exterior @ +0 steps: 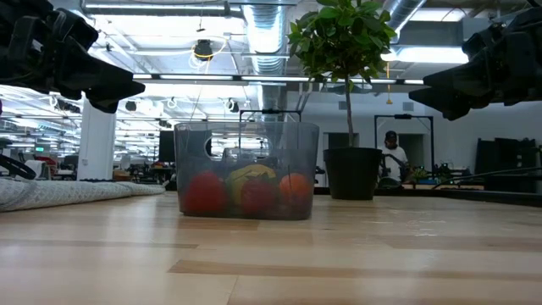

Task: Pick and placing Produce into tupperware
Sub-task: Return to Home Position

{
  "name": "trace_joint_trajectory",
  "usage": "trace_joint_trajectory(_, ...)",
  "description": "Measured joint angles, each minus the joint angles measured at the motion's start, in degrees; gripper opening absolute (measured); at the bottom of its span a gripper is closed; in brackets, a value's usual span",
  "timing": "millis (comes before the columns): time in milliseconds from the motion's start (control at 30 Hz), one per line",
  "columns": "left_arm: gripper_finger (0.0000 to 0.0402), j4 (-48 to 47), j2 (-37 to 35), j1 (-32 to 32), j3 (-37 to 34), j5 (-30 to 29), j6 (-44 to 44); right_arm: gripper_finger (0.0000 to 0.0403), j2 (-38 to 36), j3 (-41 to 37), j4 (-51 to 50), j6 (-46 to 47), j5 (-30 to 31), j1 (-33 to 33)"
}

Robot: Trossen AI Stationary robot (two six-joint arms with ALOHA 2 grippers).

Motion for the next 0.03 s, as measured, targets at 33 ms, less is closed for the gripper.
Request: trace_joint_trajectory(33,0.0178,0.0,0.0,0.0,0.0,0.0,0.3,0.0306,0.0,0.0,0.0,0.0,0.0,0.0)
